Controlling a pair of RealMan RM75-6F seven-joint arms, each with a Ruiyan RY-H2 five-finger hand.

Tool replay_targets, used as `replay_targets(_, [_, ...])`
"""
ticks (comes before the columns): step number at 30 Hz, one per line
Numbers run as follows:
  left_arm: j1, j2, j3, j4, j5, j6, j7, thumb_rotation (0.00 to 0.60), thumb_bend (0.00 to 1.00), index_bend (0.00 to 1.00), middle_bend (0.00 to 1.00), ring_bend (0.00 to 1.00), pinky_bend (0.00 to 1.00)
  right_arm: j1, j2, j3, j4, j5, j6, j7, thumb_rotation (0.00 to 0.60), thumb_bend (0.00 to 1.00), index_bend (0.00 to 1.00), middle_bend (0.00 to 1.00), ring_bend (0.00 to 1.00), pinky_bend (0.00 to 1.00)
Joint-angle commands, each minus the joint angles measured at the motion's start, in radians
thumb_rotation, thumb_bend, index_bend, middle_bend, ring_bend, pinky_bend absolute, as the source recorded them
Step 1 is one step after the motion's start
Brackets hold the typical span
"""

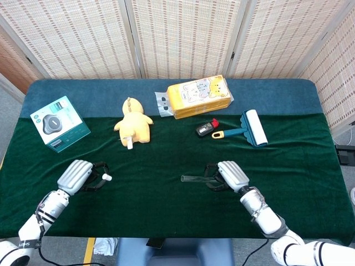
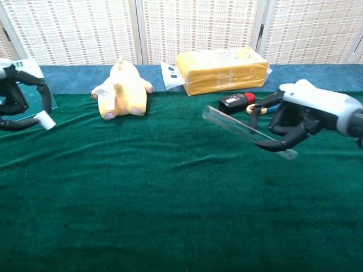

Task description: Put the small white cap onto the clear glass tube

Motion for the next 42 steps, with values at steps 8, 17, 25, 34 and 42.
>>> replay_targets(8, [-0.051,0.012,-0.042,-0.081,0.054,0.024,-0.052,0.600,0.48,0.58,1.00,0.86,0.76,0.032,-0.089,0.026,0.012,0.020,0.001,0.055,0.600,0.72,0.77,1.00,0.89,1.00])
replay_targets(17, [-0.070,-0.037,-0.078,-0.126,0.042,0.069,0.024,0.600,0.49,0.59,1.00,0.86,0.76,0.063,-0.157,0.054,0.018,0.051,-0.002,0.076,0.600,0.72,0.77,1.00,0.89,1.00])
replay_targets(25, [-0.075,-0.103,-0.095,-0.137,0.027,0.112,0.115,0.600,0.49,0.60,1.00,0.86,0.76,0.076,-0.194,0.069,0.024,0.075,-0.004,0.103,0.600,0.72,0.78,1.00,0.89,1.00])
replay_targets(34, [-0.085,-0.153,-0.107,-0.159,0.014,0.135,0.181,0.600,0.49,0.60,1.00,0.86,0.76,0.088,-0.228,0.074,0.047,0.092,-0.001,0.101,0.600,0.72,0.78,1.00,0.89,1.00])
replay_targets(42, [-0.095,-0.185,-0.109,-0.174,0.011,0.141,0.210,0.600,0.49,0.60,1.00,0.86,0.76,0.089,-0.240,0.080,0.056,0.082,0.013,0.123,0.600,0.72,0.78,1.00,0.89,1.00])
